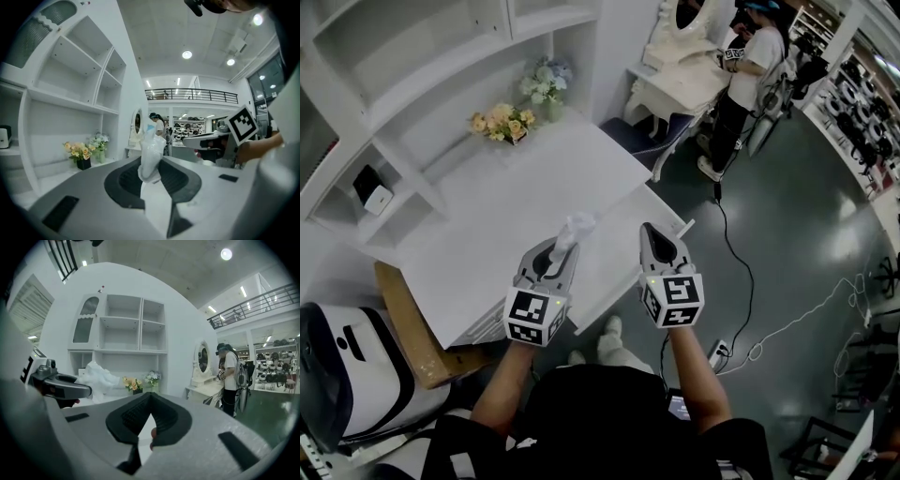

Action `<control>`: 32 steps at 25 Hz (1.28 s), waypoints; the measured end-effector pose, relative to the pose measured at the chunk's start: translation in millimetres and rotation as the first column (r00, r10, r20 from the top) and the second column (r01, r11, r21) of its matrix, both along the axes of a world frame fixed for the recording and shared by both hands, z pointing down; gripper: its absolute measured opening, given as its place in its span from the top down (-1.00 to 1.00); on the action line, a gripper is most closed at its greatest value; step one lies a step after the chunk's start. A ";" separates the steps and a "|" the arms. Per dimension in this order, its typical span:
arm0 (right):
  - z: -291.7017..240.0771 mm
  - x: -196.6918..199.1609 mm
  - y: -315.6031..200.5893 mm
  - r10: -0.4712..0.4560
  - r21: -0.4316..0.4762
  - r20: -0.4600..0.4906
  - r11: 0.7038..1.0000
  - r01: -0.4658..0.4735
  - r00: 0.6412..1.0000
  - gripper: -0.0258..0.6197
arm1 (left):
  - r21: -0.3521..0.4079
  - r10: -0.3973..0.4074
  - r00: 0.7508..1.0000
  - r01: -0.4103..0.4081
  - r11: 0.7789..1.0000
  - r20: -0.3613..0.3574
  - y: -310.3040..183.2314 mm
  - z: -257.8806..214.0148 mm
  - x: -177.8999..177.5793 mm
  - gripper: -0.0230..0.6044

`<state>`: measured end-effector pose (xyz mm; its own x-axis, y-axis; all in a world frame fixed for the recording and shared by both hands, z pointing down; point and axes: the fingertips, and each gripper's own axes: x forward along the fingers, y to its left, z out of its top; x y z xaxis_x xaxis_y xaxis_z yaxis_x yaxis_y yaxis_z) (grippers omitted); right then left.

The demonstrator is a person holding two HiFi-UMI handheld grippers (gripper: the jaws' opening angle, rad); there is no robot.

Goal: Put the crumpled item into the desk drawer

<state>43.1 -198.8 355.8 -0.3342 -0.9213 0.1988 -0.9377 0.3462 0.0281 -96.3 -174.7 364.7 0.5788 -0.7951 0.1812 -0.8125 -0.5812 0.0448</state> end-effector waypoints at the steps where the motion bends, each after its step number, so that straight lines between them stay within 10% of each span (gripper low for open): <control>1: 1.6 4.4 -6.9 -0.002 -0.004 0.002 1.000 0.002 1.000 0.94 | -0.002 0.003 1.000 -0.003 1.000 0.002 -5.4 1.2 4.9 0.69; 10: 29.1 32.9 -59.7 -0.042 -0.063 0.000 0.997 0.042 0.999 0.94 | -0.090 0.010 0.998 -0.005 0.996 0.055 -49.4 41.9 37.6 0.69; 17: 66.3 42.6 -88.2 -0.079 -0.136 -0.022 0.988 0.075 0.997 0.94 | -0.241 -0.007 0.999 -0.002 0.971 -0.037 -72.8 77.6 48.1 0.69; 32: 154.1 54.0 -111.0 -0.142 -0.304 -0.098 0.947 0.106 0.985 0.94 | -0.377 0.017 0.993 0.027 0.926 0.113 -93.0 168.8 53.0 0.69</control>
